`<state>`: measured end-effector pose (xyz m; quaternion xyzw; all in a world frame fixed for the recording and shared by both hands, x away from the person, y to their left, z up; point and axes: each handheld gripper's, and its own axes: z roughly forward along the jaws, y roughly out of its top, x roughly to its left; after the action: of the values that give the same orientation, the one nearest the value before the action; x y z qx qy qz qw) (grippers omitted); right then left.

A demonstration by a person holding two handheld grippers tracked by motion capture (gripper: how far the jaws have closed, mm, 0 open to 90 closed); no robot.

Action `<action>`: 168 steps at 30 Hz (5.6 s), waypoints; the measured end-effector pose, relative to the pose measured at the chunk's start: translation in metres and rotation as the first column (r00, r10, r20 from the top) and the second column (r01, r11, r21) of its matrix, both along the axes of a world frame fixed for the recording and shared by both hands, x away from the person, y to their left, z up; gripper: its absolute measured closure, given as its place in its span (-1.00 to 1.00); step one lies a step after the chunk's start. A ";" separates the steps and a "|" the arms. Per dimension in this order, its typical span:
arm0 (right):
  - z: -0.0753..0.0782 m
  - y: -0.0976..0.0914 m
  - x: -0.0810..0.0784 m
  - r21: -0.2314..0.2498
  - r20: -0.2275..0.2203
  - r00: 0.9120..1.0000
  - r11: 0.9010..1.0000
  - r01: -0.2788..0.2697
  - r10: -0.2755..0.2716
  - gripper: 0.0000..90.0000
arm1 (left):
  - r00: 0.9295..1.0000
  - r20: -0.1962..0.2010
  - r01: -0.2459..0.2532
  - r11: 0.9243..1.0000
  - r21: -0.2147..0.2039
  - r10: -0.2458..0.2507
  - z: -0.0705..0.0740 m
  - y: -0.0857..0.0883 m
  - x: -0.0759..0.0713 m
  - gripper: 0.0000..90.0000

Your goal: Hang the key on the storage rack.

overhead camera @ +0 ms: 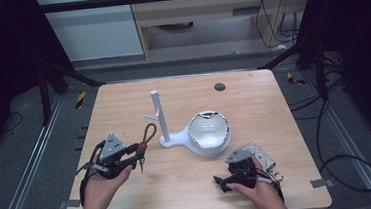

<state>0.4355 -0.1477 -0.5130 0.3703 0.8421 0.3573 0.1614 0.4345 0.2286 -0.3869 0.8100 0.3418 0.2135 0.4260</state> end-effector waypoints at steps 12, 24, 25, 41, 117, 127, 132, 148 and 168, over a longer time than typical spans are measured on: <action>0.000 0.000 0.000 -0.001 0.001 1.000 1.000 -0.001 0.001 -0.99 | 0.999 0.025 0.028 0.999 -0.018 -0.028 0.011 -0.013 -0.003 0.47; 0.000 0.000 0.000 -0.001 0.000 1.000 1.000 0.000 0.000 -0.99 | 0.998 0.043 0.043 0.999 -0.020 -0.042 0.019 -0.020 -0.007 0.47; 0.000 0.000 0.000 -0.001 0.000 1.000 1.000 0.000 0.000 -0.99 | 0.998 0.045 0.043 0.999 -0.022 -0.042 0.019 -0.020 -0.007 0.47; 0.000 0.000 0.000 -0.001 0.001 1.000 1.000 -0.001 0.001 -0.99 | 0.996 0.076 0.043 0.998 -0.044 -0.040 0.030 -0.023 -0.010 0.47; 0.000 0.000 -0.001 0.000 0.001 1.000 1.000 0.003 -0.003 -0.99 | 0.997 -0.015 -0.072 0.997 -0.021 0.071 -0.006 -0.041 0.054 0.46; 0.000 0.000 -0.001 0.001 0.001 1.000 1.000 0.003 -0.003 -0.99 | 0.996 -0.008 -0.088 0.996 -0.030 0.088 -0.013 -0.046 0.059 0.46; 0.000 0.000 -0.001 0.001 -0.001 1.000 1.000 0.004 -0.004 -0.99 | 0.996 -0.007 -0.089 0.995 -0.034 0.088 -0.013 -0.045 0.059 0.42; 0.000 0.000 -0.001 0.001 -0.001 1.000 1.000 0.004 -0.004 -0.99 | 0.983 -0.047 -0.174 0.983 0.058 0.177 -0.057 -0.001 0.048 -0.68; 0.068 -0.046 0.002 -0.085 0.016 0.998 0.995 0.061 -0.060 -0.84 | 0.958 -0.137 -0.243 0.967 0.072 0.251 -0.110 0.049 0.049 -0.81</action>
<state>0.4373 -0.1934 -0.4445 0.3858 0.8441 0.3183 0.1934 0.4840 0.2778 -0.4967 0.7857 0.4644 0.2147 0.3477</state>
